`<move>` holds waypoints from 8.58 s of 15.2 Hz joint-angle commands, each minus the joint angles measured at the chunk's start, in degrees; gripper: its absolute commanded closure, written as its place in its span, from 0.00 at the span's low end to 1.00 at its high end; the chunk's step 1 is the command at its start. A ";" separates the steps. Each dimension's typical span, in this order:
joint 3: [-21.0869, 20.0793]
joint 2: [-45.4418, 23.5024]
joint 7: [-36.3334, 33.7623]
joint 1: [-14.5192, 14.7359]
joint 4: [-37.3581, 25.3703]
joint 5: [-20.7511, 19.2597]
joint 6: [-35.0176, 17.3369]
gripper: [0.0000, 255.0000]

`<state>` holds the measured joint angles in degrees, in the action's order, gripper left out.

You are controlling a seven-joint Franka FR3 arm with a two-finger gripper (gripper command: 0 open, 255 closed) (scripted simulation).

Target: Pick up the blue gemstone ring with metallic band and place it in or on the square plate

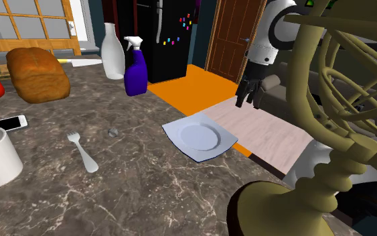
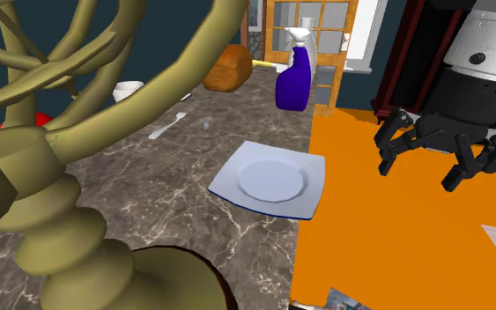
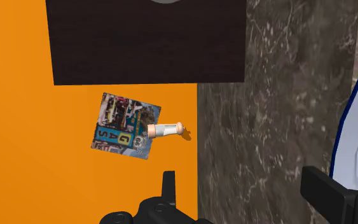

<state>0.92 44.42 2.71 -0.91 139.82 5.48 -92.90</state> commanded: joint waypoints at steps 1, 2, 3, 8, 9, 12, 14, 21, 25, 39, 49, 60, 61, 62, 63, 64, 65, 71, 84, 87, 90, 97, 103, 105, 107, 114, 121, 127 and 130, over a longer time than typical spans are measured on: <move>0.00 0.00 0.00 0.00 0.00 0.00 0.00 0.00; -1.53 -0.53 -1.72 0.46 -0.41 0.72 -0.47 0.00; -3.06 -1.15 -3.42 0.88 -0.89 1.39 -0.95 0.00; -10.56 -5.59 -11.91 2.58 -4.50 3.96 -3.43 0.00; -12.04 -6.72 -13.61 2.81 -5.46 4.28 -3.92 0.00; -16.44 -10.58 -18.78 3.27 -8.77 4.75 -5.29 0.00; -19.35 -13.51 -22.31 3.40 -11.36 4.61 -6.11 0.00; -29.57 -26.18 -35.67 3.02 -22.86 0.62 -7.78 0.00; -35.27 -35.55 -44.42 3.12 -31.34 -4.85 -7.29 0.00; -38.63 -77.59 -67.78 25.09 -78.65 -33.56 10.55 0.00; -38.91 -75.46 -68.69 21.65 -69.16 -32.54 3.49 0.00; -38.91 -75.46 -68.69 21.65 -69.18 -32.54 3.51 1.00; -38.91 -75.46 -68.69 21.65 -69.18 -32.54 3.51 1.00; -38.91 -75.46 -68.69 21.65 -69.18 -32.54 3.51 1.00; -38.91 -75.46 -68.69 21.65 -69.18 -32.54 3.51 1.00; -38.91 -75.46 -68.69 21.65 -69.18 -32.54 3.51 1.00; -38.90 -75.53 -68.51 21.88 -70.08 -32.56 4.29 1.00; -38.70 -76.47 -67.40 23.76 -76.49 -33.01 9.41 1.00; -38.51 -77.01 -65.18 26.69 -87.07 -33.88 18.67 1.00; -41.39 -65.58 -65.15 17.43 -69.61 -27.86 12.06 1.00; -42.20 -55.36 -62.54 11.02 -57.22 -21.73 7.46 1.00; -37.74 -33.01 -51.99 4.83 -36.11 -8.58 2.00 1.00; -30.56 -17.39 -43.92 6.44 -22.83 -2.80 2.09 1.00; -29.67 -15.51 -43.16 6.93 -20.51 -2.37 1.56 1.00; -29.80 -15.26 -43.28 7.08 -18.79 -2.19 0.08 1.00; -30.45 -14.82 -43.79 7.52 -13.12 -1.65 -5.13 1.00; -31.00 -14.89 -44.22 7.74 -9.64 -1.35 -8.65 1.00; -30.99 -14.89 -44.22 7.75 -9.64 -1.36 -8.66 0.00; -31.00 -14.90 -44.22 7.75 -9.64 -1.36 -8.66 0.00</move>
<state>-30.05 29.52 -41.51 6.83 130.17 4.13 -101.56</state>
